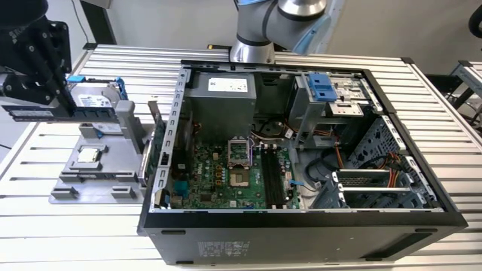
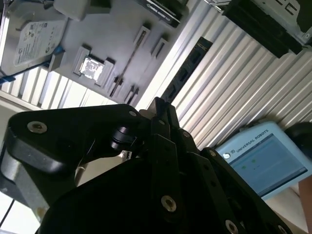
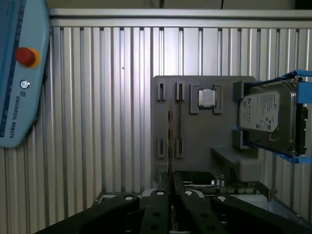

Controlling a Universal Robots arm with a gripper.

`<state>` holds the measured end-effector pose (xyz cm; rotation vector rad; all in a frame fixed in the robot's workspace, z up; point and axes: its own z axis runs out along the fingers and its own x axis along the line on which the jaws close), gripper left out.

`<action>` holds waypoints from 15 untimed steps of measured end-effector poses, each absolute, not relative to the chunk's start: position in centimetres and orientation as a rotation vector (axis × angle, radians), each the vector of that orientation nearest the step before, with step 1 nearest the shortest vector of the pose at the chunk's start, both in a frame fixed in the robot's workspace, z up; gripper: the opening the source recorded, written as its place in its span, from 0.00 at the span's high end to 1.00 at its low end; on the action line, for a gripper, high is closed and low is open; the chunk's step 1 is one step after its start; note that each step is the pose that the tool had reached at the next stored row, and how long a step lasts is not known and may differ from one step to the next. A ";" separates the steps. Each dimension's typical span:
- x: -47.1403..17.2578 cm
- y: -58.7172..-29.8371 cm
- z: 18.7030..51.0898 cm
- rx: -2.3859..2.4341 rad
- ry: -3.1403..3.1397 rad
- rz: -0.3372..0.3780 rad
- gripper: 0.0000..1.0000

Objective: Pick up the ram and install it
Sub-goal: 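Pick up the ram and move it above insertion slot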

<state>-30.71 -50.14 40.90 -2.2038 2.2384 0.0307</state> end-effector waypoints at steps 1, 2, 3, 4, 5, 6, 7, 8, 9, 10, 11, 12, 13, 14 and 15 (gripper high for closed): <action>-30.5 -50.1 40.9 -2.204 2.238 0.031 1.00; -30.2 -50.1 40.9 -2.204 2.239 0.031 1.00; -30.0 -50.1 40.9 -2.204 2.239 0.032 1.00; -29.8 -50.1 40.9 -2.204 2.239 0.032 1.00; -29.5 -50.1 40.9 -2.204 2.239 0.032 1.00; -29.3 -50.1 40.9 -2.204 2.239 0.032 1.00; -29.0 -50.1 40.9 -2.205 2.239 0.033 1.00; -28.7 -50.1 40.9 -2.205 2.240 0.033 1.00; -28.5 -50.2 40.9 -2.205 2.240 0.034 1.00; -28.2 -50.1 40.9 -2.205 2.240 0.034 1.00; -28.0 -50.2 40.9 -2.205 2.240 0.034 1.00; -27.7 -50.2 40.9 -2.206 2.240 0.035 1.00; -27.4 -50.2 40.9 -2.206 2.241 0.035 1.00; -27.1 -50.2 40.9 -2.206 2.241 0.036 1.00; -26.9 -50.2 40.9 -2.206 2.241 0.036 1.00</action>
